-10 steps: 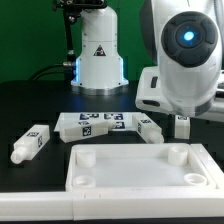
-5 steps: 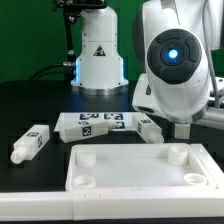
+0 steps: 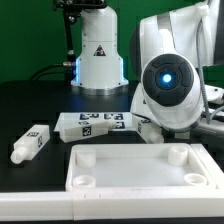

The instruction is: Assemble desk

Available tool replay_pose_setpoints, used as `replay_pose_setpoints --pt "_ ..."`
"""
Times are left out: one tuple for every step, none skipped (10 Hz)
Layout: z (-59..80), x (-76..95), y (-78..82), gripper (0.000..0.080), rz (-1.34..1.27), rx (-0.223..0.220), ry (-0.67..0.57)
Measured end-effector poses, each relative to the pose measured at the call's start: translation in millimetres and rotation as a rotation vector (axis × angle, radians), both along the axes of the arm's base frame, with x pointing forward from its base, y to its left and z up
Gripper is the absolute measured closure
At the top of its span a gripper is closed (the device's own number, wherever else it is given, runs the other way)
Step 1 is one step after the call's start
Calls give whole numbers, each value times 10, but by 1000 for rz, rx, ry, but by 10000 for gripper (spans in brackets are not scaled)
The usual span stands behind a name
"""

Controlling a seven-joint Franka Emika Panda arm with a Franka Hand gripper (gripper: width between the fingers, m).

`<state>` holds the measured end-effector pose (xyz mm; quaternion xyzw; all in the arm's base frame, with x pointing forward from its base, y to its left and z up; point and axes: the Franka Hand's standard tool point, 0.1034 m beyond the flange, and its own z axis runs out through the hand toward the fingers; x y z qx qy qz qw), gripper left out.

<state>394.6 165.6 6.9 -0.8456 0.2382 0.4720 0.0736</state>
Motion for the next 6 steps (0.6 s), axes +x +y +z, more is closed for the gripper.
replay_pose_setpoints --pt "-1 0 -1 283 0 0 0" --pt "-1 -1 -1 421 0 0 0" --pt "0 -1 -1 516 0 0 0" --pt "1 1 1 516 0 0 -1" --pt "38 35 0 515 1 2 -11" --pt "234 167 -78 515 -1 25 -11"
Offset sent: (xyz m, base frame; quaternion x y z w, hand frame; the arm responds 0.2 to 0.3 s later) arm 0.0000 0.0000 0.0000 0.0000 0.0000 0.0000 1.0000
